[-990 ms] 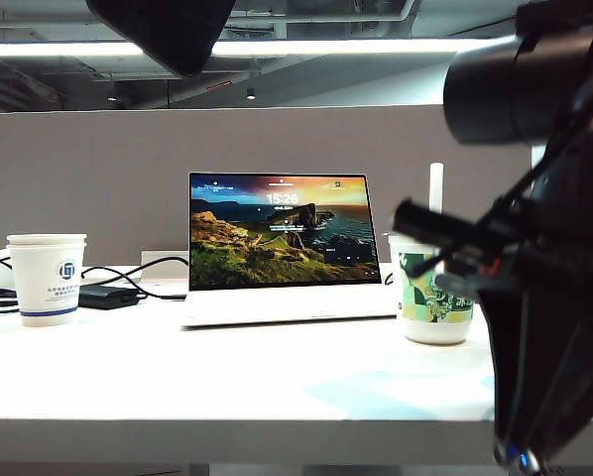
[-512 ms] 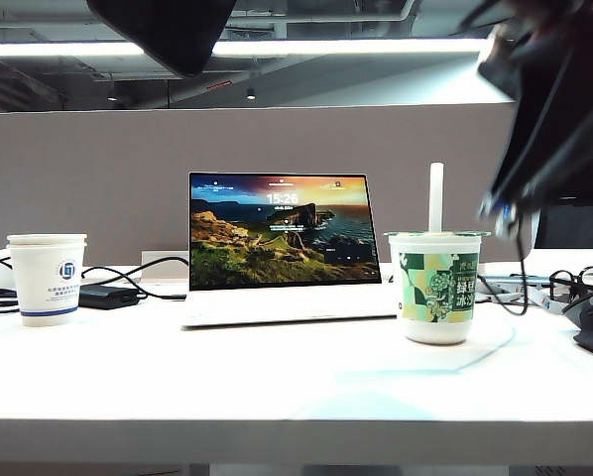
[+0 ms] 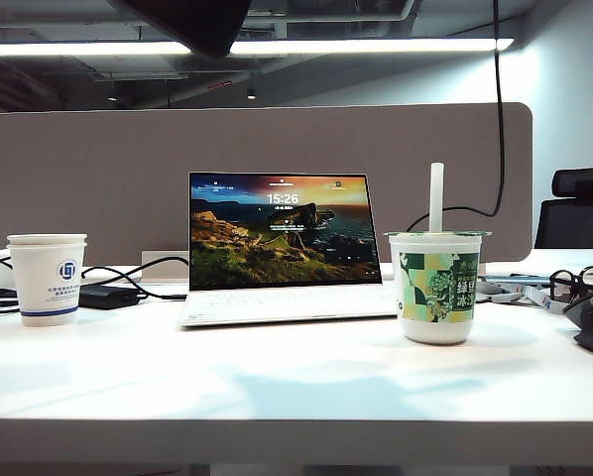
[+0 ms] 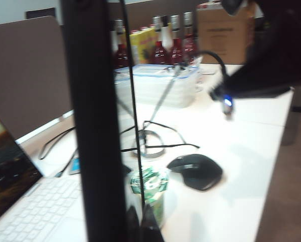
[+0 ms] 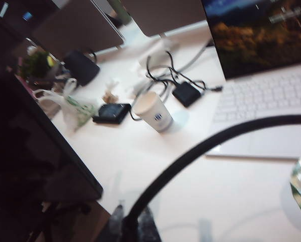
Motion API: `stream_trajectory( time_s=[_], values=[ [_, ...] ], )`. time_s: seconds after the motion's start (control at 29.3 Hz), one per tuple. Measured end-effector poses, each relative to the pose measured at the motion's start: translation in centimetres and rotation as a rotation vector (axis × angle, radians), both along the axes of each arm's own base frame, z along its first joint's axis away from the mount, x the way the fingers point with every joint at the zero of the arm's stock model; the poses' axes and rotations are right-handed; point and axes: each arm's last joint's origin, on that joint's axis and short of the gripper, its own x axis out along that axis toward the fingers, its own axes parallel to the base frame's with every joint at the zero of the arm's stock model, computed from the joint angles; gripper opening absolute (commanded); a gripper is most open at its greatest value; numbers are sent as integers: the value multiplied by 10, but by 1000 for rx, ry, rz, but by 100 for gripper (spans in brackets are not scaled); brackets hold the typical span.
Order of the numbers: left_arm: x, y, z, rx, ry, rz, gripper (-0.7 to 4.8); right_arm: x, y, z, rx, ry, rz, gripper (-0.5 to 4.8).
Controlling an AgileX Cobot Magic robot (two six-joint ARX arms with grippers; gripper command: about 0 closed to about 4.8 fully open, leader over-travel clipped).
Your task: Pick up the black phone, pick up the charger plug, insert the charger plug into the phone's charging port, and finally place the connected phone back on the desk.
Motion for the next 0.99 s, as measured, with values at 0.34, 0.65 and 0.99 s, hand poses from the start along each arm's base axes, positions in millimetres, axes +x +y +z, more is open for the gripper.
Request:
stream_trajectory(
  time_s=[0.34, 0.65, 0.99],
  values=[
    [-4, -2, 0, -35, 74, -170, -7, 1, -14, 48, 71, -253, -38, -5],
    [-7, -6, 9, -77, 189, -385, -7, 11, -9, 73, 94, -404, 219, -5],
    [2, -16, 15, -54, 270, -513, -7, 19, -1, 83, 126, -474, 418, -5]
  ],
)
